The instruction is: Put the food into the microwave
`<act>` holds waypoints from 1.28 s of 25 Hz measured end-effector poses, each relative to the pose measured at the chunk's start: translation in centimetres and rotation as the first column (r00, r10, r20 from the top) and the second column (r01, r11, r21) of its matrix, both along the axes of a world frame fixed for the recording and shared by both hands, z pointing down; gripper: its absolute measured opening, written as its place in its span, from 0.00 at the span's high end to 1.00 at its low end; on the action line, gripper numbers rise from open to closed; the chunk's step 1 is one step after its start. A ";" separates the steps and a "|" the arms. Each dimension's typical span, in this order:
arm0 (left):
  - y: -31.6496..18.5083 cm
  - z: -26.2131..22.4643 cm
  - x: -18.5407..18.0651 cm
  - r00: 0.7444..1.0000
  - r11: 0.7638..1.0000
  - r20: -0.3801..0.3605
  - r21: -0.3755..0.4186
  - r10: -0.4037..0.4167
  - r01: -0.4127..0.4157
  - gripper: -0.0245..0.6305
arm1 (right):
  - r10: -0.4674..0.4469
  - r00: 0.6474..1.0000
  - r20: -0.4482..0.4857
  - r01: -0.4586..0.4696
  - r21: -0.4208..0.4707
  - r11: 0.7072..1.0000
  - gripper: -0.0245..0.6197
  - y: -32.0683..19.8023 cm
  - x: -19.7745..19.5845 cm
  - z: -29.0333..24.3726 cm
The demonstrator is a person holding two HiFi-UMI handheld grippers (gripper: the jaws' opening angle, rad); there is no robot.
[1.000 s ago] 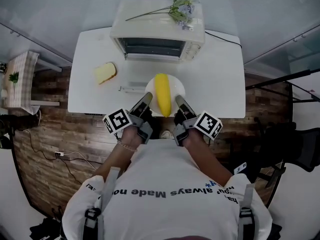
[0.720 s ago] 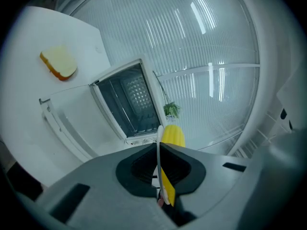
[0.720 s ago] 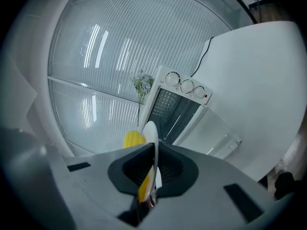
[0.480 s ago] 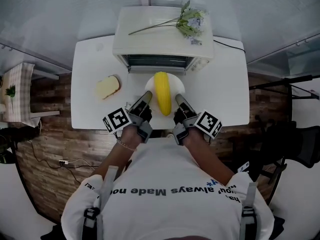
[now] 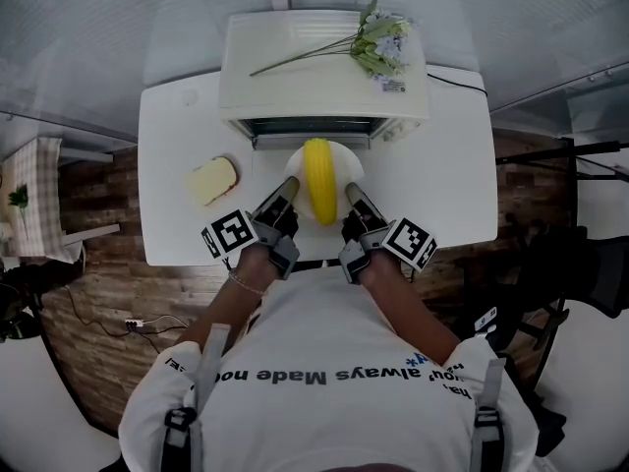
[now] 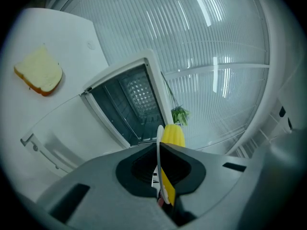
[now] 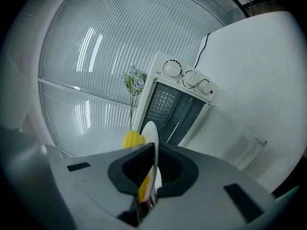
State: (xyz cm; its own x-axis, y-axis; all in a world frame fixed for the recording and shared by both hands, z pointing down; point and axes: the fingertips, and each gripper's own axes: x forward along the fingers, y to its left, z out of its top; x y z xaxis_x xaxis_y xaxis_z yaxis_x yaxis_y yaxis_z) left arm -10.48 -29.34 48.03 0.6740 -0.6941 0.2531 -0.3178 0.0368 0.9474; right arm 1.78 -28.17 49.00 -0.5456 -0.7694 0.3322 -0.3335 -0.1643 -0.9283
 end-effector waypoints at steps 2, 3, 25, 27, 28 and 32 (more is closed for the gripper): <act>-0.3 0.2 0.2 1.000 1.000 0.000 -0.002 -0.001 0.001 0.94 | 0.000 1.000 -0.003 0.000 0.000 1.000 0.93 -0.4 0.2 0.2; -0.5 0.3 0.3 1.000 1.000 0.000 -0.003 -0.003 0.003 0.94 | -0.001 1.000 -0.005 0.001 0.001 1.000 0.93 -0.6 0.3 0.2; -5.2 7.4 2.1 0.999 0.998 0.006 -0.029 -0.053 0.053 0.94 | -0.030 1.000 -0.006 0.030 -0.042 0.999 0.93 -5.7 2.1 7.6; -5.8 7.8 2.0 0.998 0.998 0.012 -0.021 -0.055 0.055 0.93 | -0.027 1.000 -0.005 0.027 -0.034 0.999 0.93 -6.3 2.1 8.0; -6.2 8.1 1.9 0.998 0.998 0.014 -0.017 -0.056 0.056 0.94 | -0.024 1.000 -0.005 0.024 -0.030 0.999 0.93 -6.6 2.1 8.2; -7.6 9.5 1.9 0.998 0.998 0.020 -0.004 -0.062 0.062 0.94 | -0.010 1.000 -0.012 0.010 -0.018 1.000 0.93 -7.9 2.1 9.4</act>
